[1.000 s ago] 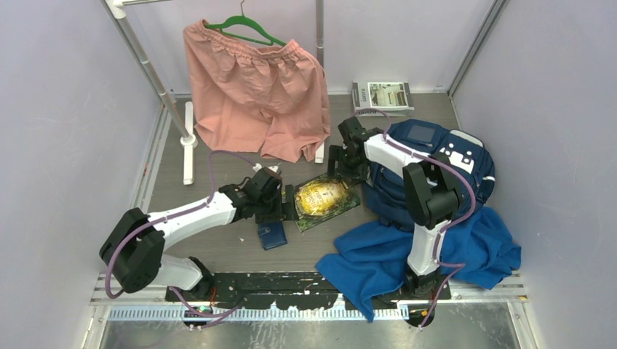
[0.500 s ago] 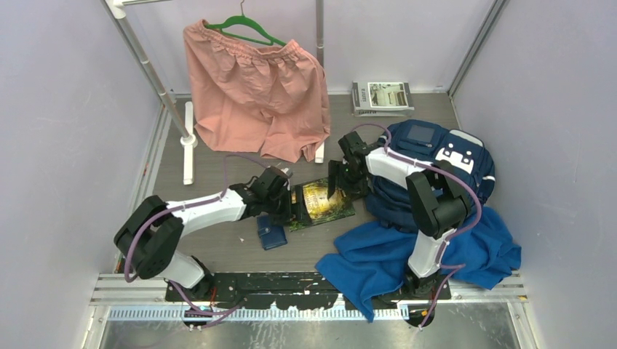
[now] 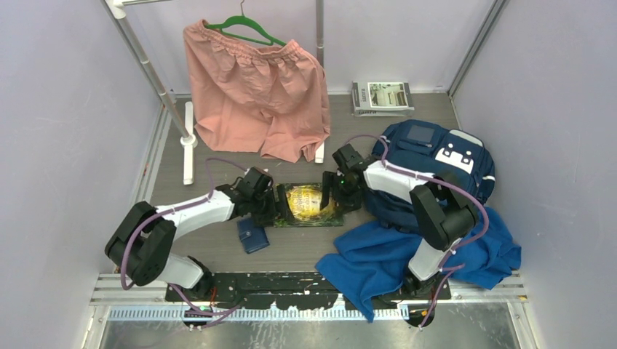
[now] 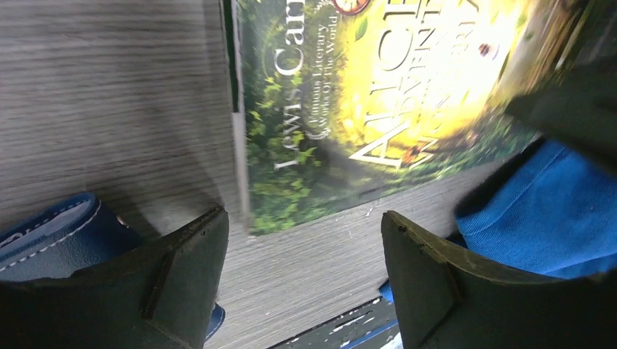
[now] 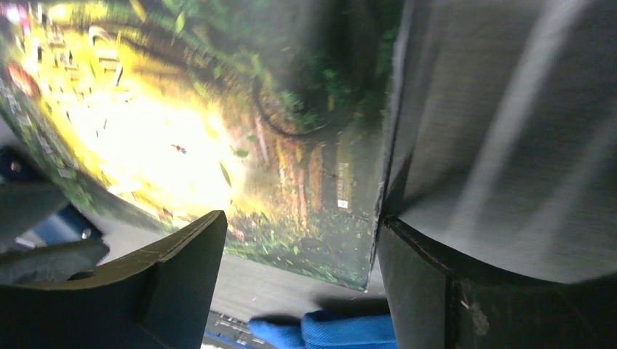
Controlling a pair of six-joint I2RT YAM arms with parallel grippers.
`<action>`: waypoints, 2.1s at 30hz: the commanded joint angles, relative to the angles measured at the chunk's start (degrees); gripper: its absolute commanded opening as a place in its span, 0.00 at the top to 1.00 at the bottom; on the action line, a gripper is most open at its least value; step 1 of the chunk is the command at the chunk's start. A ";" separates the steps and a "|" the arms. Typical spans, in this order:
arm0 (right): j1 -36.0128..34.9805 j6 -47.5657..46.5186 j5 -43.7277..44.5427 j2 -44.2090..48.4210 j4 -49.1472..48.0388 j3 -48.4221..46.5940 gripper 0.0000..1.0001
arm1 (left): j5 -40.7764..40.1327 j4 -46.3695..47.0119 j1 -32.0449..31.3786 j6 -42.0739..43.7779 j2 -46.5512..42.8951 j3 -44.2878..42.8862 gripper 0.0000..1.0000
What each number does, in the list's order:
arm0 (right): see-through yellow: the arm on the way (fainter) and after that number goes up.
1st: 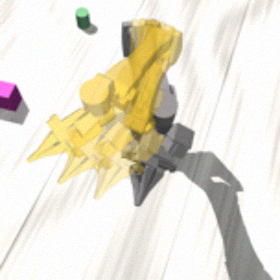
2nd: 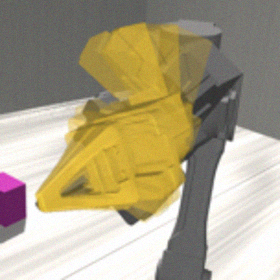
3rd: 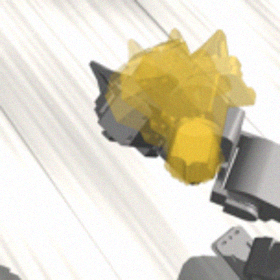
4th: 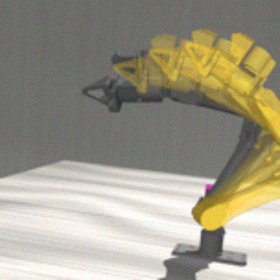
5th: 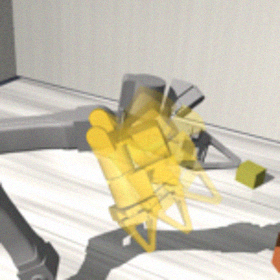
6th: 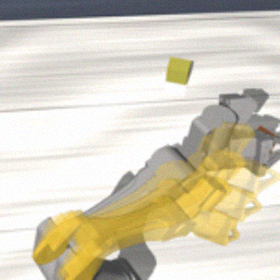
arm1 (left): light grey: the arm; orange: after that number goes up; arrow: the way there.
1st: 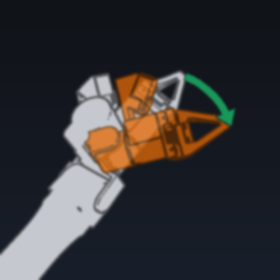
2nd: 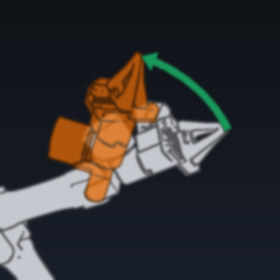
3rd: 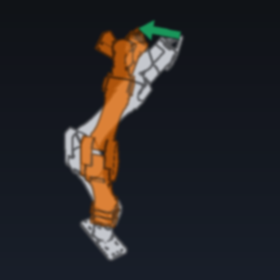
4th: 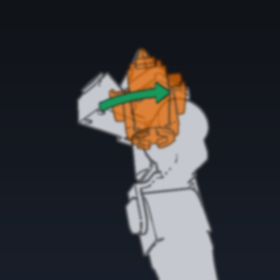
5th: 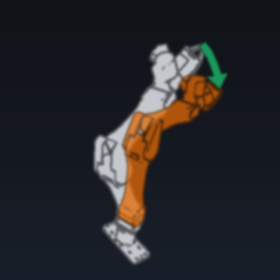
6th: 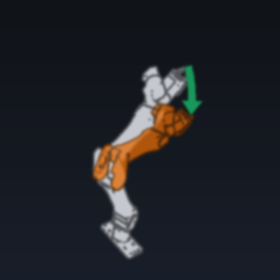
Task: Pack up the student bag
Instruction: Adjust the book at the center of the board.
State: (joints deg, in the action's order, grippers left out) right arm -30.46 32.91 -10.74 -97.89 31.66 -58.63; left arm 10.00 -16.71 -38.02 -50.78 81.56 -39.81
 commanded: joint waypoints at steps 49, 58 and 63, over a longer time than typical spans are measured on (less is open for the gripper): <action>-9.12 4.90 -5.57 4.56 -5.13 3.78 0.18 | 13.74 11.51 10.91 -1.73 11.12 -6.57 0.26; -20.16 5.04 -2.98 7.85 -5.31 2.59 0.18 | 12.83 -0.02 12.27 6.48 13.38 -19.58 0.26; -17.24 -0.34 6.10 11.37 1.27 -0.14 0.16 | 12.14 -3.01 12.05 8.56 9.42 -20.28 0.28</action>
State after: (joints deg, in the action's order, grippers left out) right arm -50.39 36.47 -12.95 -91.37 28.47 -55.27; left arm 22.09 -14.87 -25.56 -45.89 95.53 -58.41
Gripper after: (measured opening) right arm 0.834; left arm 0.736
